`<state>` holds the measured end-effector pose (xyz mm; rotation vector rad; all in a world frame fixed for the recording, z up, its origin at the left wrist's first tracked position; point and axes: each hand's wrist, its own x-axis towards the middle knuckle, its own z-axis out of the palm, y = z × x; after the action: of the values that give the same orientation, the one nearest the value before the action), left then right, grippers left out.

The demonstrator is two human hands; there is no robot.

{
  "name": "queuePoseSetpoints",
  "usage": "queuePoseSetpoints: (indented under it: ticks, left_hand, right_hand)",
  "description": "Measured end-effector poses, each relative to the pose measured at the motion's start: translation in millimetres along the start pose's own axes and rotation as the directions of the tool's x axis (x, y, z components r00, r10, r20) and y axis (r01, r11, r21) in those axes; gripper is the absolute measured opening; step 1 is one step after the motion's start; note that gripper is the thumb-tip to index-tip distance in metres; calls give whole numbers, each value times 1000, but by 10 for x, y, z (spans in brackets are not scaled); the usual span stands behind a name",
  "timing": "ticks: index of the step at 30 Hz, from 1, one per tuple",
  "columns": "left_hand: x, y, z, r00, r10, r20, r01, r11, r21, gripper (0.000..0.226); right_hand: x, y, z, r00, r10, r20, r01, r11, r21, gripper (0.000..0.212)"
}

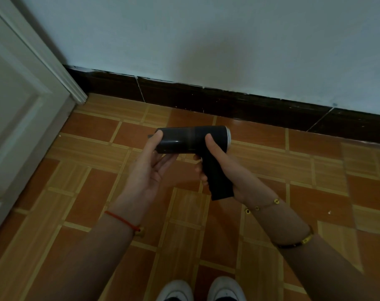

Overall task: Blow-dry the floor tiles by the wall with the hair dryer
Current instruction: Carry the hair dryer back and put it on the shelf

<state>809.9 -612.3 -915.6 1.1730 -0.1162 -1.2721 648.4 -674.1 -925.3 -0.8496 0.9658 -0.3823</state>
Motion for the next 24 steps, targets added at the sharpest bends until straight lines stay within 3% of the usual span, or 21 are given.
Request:
queuePoseSetpoints:
  ticks: [12, 24]
  left_hand:
    - [75, 206, 139, 1000, 7, 3, -7, 998, 60, 26]
    - [-952, 1472, 1112, 999, -50, -16, 50, 998, 38, 20]
  right_hand:
    - [30, -295, 11, 1000, -23, 15, 24, 998, -54, 57]
    - [-1158, -1731, 475, 989, -54, -136, 30, 984, -176, 51]
